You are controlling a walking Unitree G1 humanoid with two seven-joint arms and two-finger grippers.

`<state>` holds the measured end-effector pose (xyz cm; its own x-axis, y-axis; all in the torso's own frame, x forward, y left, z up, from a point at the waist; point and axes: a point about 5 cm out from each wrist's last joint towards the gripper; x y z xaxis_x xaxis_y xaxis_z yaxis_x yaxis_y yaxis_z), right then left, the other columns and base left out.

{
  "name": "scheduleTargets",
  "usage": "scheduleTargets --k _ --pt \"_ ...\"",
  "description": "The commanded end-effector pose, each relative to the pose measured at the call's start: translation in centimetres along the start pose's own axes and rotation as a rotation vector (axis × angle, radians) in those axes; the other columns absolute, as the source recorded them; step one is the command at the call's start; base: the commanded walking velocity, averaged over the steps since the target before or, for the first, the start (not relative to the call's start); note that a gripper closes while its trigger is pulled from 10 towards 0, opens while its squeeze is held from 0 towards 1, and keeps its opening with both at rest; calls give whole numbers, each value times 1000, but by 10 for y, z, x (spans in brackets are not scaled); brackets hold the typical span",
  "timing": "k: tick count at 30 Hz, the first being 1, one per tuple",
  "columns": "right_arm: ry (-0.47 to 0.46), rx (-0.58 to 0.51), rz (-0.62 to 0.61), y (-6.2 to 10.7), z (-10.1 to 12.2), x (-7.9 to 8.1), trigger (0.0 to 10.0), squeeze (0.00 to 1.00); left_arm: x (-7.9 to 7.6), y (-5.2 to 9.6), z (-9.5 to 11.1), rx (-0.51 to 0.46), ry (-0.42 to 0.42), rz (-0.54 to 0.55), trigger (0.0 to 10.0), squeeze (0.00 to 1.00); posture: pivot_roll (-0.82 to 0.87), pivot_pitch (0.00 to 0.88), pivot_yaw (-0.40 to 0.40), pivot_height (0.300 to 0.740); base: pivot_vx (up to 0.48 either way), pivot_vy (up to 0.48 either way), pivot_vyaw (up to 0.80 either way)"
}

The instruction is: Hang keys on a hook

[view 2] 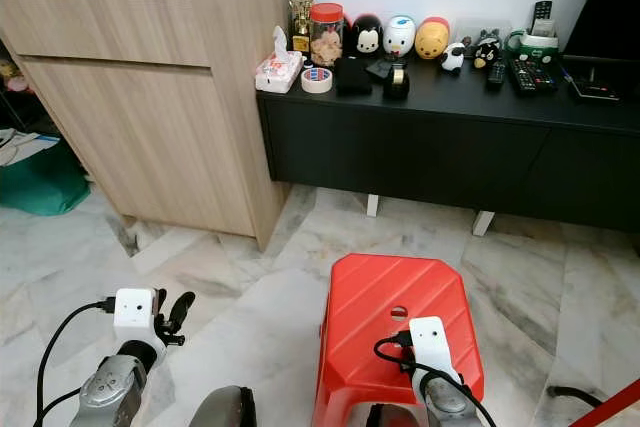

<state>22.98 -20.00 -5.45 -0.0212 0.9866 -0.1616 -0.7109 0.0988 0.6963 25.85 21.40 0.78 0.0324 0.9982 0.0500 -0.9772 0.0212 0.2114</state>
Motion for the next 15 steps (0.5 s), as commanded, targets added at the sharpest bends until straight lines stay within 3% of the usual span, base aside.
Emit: scheduleTargets --k 1,7,8,15 --pt "17 17 -12 0 -1 -2 10000 0 2 0 -1 5 -10 2 10000 0 23 0 0 617 0 0 0" --pt "18 27 -9 0 -3 -2 10000 0 1 1 -2 7 -12 1 10000 0 22 0 1 617 0 0 0" --pt "19 28 -10 0 -4 -2 0 0 1 1 -2 6 -14 0 10000 0 23 0 -1 617 0 0 0" --pt "28 35 -12 0 -4 -1 0 0 1 1 -2 6 -21 1 10000 0 26 0 -2 617 0 0 0"
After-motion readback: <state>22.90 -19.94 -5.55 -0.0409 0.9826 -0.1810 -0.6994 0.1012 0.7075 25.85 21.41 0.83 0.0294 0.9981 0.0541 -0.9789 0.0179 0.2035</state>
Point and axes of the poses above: a point about 5 cm out from each wrist's last joint towards the gripper, its own y axis pointing back from the gripper into the wrist, its own z axis along the axis of the wrist's last joint, x = y × z, and after that the axes turned 2 degrees about -y, right-handed
